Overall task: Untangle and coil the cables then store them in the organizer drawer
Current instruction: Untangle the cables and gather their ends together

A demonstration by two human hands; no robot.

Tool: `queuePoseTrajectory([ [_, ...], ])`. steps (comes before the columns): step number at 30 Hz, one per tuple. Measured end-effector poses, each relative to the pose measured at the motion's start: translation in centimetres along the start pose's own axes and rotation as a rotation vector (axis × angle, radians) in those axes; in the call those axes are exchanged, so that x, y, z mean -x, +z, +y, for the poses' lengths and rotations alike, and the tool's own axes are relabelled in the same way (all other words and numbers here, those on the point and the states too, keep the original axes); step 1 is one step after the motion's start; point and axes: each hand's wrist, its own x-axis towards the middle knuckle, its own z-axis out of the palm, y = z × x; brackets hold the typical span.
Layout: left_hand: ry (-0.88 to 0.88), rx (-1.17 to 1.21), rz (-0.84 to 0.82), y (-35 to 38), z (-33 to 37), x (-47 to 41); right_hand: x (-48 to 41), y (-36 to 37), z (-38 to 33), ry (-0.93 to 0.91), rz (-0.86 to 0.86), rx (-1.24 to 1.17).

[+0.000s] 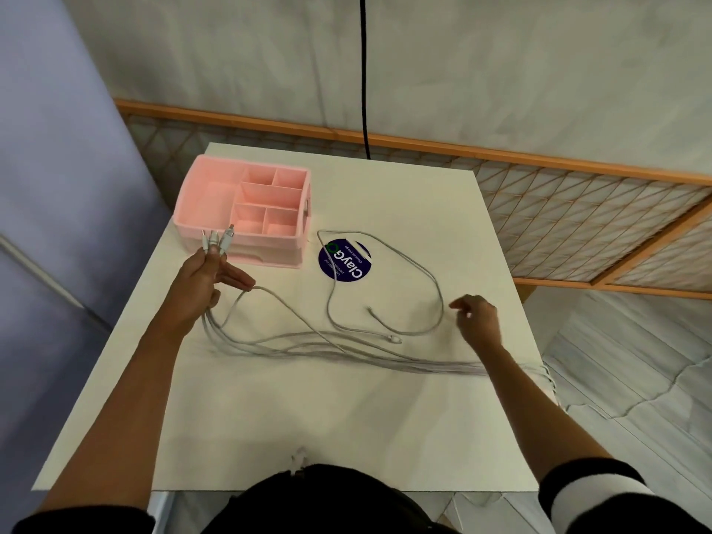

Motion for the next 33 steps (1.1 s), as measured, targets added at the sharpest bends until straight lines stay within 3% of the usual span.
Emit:
queuePoseTrajectory([
  [5,0.012,0.166,0.107,-2.3,-0.2,0.1,0.5,4.6,-7.9,-0.243,-0.373,-0.058],
  [8,0.011,0.467,0.129,-3.9,-0.8,-0.2,0.8,6.2,-9.3,-0.342,-0.559,0.015],
  [11,-0.003,0.751,0.126,-5.3,-1.2,-0.4,1.0,6.9,-8.9,-0.326,-0.722,0.076],
  [16,0.002,0.970,0.122,-6.0,-1.8,-0.6,1.4,6.4,-8.1,-0.295,-0.661,0.100],
  [24,0.001,0.919,0.050,-4.9,-1.2,-0.8,0.5,6.6,-10.8,-0.470,-0.428,0.142],
  [29,0.011,0.919,0.057,-4.7,-0.8,-0.9,4.5,7.3,-18.2,-0.372,-0.727,-0.221],
  [33,0.004,0.941,0.112,-4.9,-0.8,-1.0,5.3,7.7,-19.7,-0.359,-0.886,-0.394],
])
